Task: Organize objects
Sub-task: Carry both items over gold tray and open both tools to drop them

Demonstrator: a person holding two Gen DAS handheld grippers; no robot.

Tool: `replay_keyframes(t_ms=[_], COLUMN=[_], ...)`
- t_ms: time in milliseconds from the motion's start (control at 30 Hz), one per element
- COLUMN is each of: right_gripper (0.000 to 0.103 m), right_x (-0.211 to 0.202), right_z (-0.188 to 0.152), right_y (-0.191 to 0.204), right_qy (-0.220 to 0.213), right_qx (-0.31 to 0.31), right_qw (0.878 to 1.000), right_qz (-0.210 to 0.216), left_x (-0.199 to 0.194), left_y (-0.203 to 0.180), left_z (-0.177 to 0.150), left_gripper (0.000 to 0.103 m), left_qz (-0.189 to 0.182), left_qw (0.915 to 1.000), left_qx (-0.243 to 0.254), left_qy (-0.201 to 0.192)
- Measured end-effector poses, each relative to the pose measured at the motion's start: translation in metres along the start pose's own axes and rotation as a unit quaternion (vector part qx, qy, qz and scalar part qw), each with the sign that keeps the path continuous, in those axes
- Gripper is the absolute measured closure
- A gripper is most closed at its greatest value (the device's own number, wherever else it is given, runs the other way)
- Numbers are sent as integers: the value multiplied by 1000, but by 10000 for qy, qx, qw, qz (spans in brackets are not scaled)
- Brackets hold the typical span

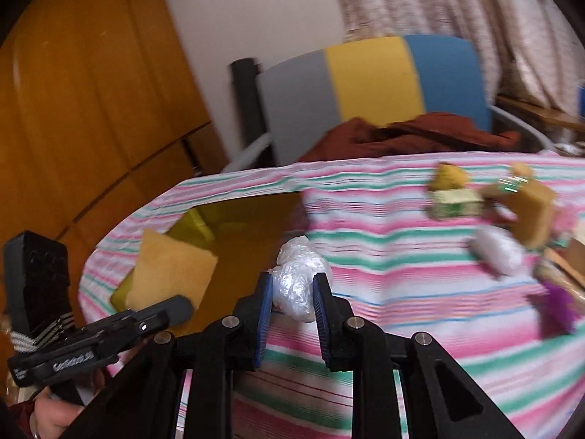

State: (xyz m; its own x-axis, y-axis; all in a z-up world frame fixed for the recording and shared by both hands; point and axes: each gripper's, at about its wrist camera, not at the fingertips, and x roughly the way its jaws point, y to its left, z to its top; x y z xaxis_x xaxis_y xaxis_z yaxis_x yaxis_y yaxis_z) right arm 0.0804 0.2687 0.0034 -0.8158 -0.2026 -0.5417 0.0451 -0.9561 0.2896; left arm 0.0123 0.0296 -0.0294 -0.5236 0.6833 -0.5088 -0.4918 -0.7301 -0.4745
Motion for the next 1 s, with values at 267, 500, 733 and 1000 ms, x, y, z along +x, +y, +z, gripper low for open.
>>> replay_keyframes(t_ms=[267, 500, 733, 1000], right_gripper=[76, 39, 28, 26], right_x=[66, 81, 57, 42], right_z=[1, -8, -9, -6], right_y=[85, 107, 88, 63], right_qy=[371, 520, 202, 135], right_qx=[-180, -102, 35, 382], right_qw=[9965, 9929, 9963, 9971], right_qz=[731, 1068, 831, 639], left_x=[-27, -27, -27, -44], left_y=[67, 92, 90, 75], left_z=[10, 6, 8, 14], left_gripper=[74, 74, 53, 38], left_qz=[1279, 1735, 2227, 2395], left_qw=[9914, 9836, 9729, 9688], left_qx=[-279, -485, -609, -539], left_qy=[-11, 78, 86, -329])
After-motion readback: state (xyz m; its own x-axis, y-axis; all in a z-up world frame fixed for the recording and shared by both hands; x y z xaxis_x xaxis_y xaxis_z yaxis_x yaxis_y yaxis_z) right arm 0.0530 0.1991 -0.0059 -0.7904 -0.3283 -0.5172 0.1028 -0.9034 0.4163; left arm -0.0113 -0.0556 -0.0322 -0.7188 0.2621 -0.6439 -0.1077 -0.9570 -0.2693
